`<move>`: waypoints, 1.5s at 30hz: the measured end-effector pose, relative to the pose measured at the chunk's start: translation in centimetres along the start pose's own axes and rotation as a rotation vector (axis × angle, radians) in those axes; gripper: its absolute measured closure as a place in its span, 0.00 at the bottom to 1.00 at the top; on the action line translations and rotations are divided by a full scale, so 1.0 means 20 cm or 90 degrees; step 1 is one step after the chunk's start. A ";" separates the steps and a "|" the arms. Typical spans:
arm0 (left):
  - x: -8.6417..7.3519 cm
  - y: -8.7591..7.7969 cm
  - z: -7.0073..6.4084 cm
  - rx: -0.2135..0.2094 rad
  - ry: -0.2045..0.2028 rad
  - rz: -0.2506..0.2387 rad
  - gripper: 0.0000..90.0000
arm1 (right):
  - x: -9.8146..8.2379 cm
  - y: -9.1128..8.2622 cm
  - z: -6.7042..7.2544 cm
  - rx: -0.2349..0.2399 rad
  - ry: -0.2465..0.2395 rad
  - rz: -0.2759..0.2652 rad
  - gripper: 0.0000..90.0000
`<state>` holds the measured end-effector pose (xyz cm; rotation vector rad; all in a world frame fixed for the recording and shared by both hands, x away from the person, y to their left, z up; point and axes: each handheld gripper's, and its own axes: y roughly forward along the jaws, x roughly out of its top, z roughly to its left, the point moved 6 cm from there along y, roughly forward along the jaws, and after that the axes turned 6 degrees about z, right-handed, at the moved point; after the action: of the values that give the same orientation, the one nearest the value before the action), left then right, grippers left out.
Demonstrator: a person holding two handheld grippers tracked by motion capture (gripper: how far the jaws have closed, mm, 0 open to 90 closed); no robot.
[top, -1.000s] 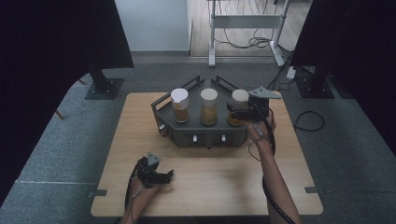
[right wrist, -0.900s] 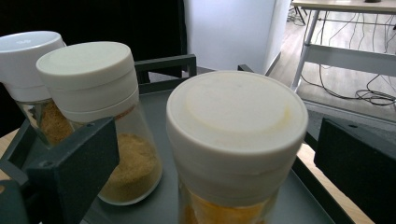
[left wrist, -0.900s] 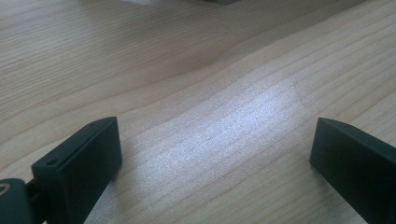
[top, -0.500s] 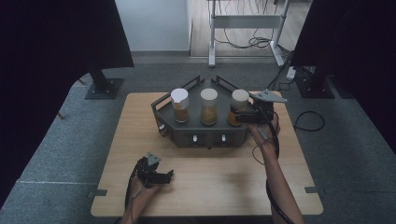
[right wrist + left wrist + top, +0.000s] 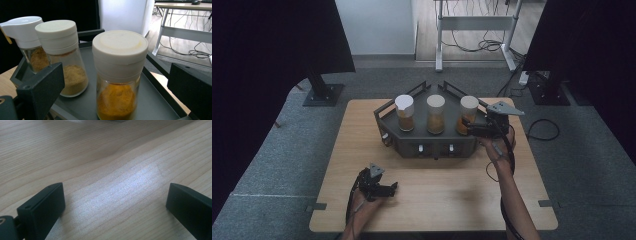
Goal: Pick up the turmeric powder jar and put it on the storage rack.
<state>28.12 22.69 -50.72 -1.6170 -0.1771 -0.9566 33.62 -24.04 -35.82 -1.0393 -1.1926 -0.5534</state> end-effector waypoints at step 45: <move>0.00 0.00 0.00 0.000 0.000 0.000 0.02 | -0.16 -0.28 0.00 -0.011 -0.019 0.000 0.03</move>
<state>28.12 22.68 -50.71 -1.6165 -0.1769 -0.9570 28.03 -26.99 -36.75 -1.0652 -1.2166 -0.5509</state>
